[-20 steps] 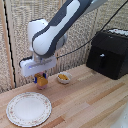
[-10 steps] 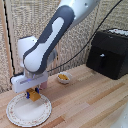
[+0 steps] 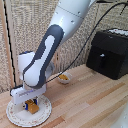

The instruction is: Bring your hand's grasp to the bread. Hold the bread tenderly using the grip of your hand. Carefully pick up the bread and hover it over the white plate. Politely place it atop the plate.

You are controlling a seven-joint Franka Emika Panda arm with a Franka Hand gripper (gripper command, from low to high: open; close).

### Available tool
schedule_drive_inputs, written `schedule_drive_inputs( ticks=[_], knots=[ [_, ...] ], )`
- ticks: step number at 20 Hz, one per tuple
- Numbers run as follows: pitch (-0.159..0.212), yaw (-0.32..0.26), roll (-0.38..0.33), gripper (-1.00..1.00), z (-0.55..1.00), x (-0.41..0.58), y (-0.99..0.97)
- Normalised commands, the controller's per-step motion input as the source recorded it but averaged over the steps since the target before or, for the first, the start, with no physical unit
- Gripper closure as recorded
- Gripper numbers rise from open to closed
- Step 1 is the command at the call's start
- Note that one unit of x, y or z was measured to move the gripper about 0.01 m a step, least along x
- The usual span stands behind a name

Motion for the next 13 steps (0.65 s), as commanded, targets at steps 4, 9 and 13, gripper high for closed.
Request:
schedule_drive_inputs(
  ticks=[4,9,13],
  knots=[
    [-0.002,0.032,0.0,-1.0,0.41,0.032,0.03],
    [0.0,0.029,-0.001,-1.0,0.67,0.06,-0.01],
    [0.025,0.022,0.0,-1.0,0.99,0.089,-0.09]
  ],
)
